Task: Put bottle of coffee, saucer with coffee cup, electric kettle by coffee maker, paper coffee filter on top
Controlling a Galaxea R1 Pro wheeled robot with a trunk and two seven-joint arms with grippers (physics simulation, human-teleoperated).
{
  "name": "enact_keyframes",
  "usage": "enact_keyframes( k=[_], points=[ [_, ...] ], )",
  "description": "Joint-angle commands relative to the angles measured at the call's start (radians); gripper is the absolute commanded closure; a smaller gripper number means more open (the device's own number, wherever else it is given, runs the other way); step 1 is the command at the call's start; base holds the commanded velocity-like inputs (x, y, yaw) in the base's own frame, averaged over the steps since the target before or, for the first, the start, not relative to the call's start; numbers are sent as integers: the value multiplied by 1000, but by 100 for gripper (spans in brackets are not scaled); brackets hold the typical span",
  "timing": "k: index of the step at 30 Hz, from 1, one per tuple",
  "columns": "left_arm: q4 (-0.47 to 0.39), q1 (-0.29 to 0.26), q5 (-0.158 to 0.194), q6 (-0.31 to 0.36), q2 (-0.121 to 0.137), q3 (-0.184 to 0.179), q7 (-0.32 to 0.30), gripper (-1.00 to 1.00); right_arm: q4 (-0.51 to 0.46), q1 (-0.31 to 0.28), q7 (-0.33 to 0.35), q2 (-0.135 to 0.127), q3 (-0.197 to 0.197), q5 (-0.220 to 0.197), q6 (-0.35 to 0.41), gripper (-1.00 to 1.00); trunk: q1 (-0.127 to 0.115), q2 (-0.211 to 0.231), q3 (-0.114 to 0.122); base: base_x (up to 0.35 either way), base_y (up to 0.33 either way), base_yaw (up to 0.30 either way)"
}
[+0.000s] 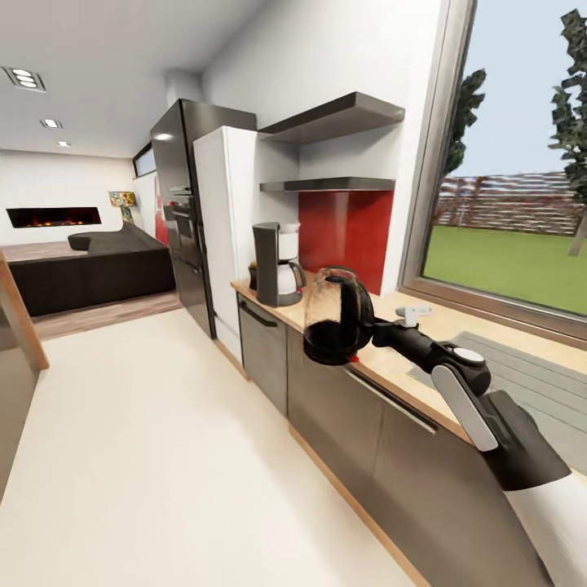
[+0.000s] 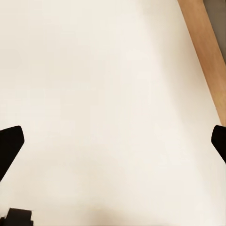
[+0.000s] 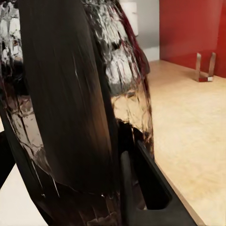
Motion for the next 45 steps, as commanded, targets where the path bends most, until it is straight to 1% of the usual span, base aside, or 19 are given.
enact_keyframes(
  k=[1, 9, 24, 26, 29, 30, 33, 36, 38, 40, 41, 42, 45],
  points=[
    [2, -1, -1, -1, 0, 8, -6, -100, -1, -1, -1, 0, 0, -3, 4, 100, 1, -1, -1, 287, 161, 1],
    [1, -1, -1, -1, 0, 8, -6, -100, -1, -1, -1, 0, 0, -4, 4, 100, 1, -1, -1, 291, 149, 0],
    [1, -1, -1, -1, 1, 9, -6, -100, -3, -1, -5, 1, -1, -2, 3, 100, 1, -1, -1, 321, 78, 0],
    [1, -1, -1, -1, 1, 9, -6, -100, -3, -1, -6, 4, -1, -1, 3, 100, 1, -1, -1, 326, 74, 0],
    [0, -1, -1, -1, 0, 9, -6, -100, -2, -1, -10, 24, -2, 3, 2, 100, 1, -1, -1, 326, 74, 0],
    [0, -1, -1, -1, 1, 9, -6, -100, -2, -1, -18, 34, -2, 5, 1, 100, 1, -1, -1, 324, 73, 0],
    [1, -1, -1, -1, 1, 9, -6, -100, -2, -1, -44, 45, -3, 6, 1, 100, 1, -1, -1, 313, 71, 0],
    [0, -1, -1, -1, 1, 9, -6, -100, -1, -1, -114, 57, -3, 6, 1, 100, 1, -1, -1, 242, 36, 0],
    [0, -1, -1, -1, 1, 9, -6, -100, -1, -1, -138, 64, -3, 6, 1, 100, 1, -1, -1, 138, 17, 0],
    [0, -1, -1, -1, 0, 9, -6, -100, -1, -2, -169, 81, -3, 7, 1, 100, 1, -1, -1, 65, 8, 0],
    [0, -1, -1, -1, 0, 9, -6, -100, -1, -2, -174, 84, -3, 7, 1, 100, 1, -1, -1, 40, 5, 0],
    [0, -1, -1, -1, 0, 9, -6, -100, -1, -3, -238, 96, -3, 8, 1, 100, 1, -1, -1, 7, 1, 0],
    [0, -1, -1, -1, 0, 9, -6, -100, -1, -4, -276, 98, -3, 8, 1, 100, 1, -1, -1, 4, 0, 0]
  ],
)
